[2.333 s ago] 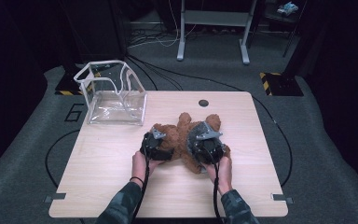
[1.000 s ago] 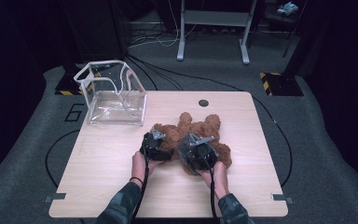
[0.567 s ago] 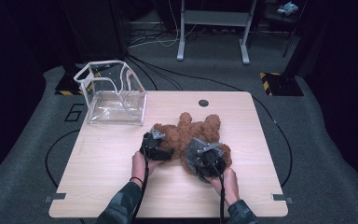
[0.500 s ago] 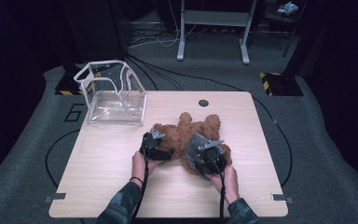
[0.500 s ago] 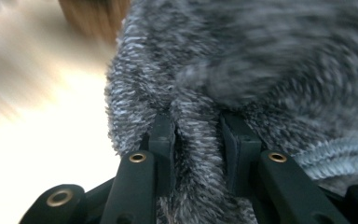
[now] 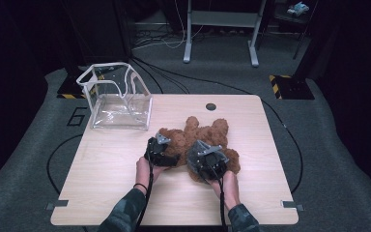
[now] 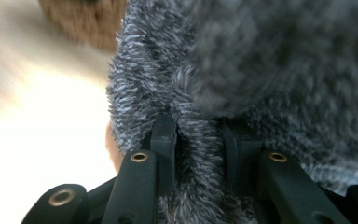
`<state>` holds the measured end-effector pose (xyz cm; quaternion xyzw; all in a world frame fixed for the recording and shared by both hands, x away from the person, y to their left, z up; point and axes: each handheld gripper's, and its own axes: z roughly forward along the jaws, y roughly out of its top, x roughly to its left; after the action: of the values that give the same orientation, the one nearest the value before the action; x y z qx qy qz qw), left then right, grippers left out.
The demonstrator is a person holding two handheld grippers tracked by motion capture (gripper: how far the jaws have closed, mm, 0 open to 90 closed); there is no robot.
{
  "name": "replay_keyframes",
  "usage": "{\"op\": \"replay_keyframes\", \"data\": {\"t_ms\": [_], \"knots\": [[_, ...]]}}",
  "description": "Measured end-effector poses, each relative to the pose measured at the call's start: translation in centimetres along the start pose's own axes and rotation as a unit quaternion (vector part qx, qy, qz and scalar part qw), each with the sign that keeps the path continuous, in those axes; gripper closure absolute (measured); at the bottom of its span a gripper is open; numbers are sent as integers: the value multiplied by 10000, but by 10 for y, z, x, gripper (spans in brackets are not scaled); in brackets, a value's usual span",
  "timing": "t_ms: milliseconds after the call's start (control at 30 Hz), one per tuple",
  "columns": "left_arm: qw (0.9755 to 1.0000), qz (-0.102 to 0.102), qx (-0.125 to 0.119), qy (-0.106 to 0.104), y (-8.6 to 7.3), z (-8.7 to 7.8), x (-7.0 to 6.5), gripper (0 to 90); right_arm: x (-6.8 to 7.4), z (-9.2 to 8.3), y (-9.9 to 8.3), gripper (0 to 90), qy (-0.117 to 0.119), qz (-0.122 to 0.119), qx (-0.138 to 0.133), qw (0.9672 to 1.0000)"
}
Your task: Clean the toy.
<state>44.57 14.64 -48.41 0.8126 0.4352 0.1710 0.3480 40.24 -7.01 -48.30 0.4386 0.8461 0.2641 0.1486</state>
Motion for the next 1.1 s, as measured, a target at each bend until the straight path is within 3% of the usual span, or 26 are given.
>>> {"op": "replay_keyframes", "data": {"t_ms": [100, 200, 300, 467, 500, 567, 633, 767, 800, 900, 1100], "knots": [[10000, -26, 1, 9, 0, 0, 0, 224, -4, -3, -9, 690, -74, -166, 208, 9996], [10000, -20, -5, 1, 0, 0, 0, 224, -9, -6, -10, 689, -37, -47, 408, 9991], [10000, -28, -7, -3, 0, 0, 1, 224, -10, -15, -2, 688, -23, -132, 159, 9998], [10000, -28, 22, -22, 1, 0, 1, 224, 8, -34, 31, 686, 95, -148, -371, 9992], [10000, -28, 22, -22, 1, 0, 1, 224, 8, -34, 31, 686, 95, -148, -371, 9992], [10000, -86, -23, -36, 1, 0, 2, 224, 20, -29, 48, 683, 219, -266, -468, 9983], [10000, -45, -6, -70, 1, -1, 3, 224, 24, -16, 53, 682, 233, -263, -333, 9988], [9999, -83, 3, -105, 0, -2, 4, 221, 27, 5, 47, 688, 229, -192, -64, 9995], [9999, -35, 25, -102, 1, -3, 6, 219, 30, 12, 41, 691, 176, -282, -40, 9994], [9999, -28, 32, -105, 1, -3, 7, 215, 35, 12, 31, 694, 92, -366, 20, 9993], [9994, -159, -6, -315, 0, -8, 13, 179, 33, 9, 18, 696, 230, -379, 58, 9990]]}}
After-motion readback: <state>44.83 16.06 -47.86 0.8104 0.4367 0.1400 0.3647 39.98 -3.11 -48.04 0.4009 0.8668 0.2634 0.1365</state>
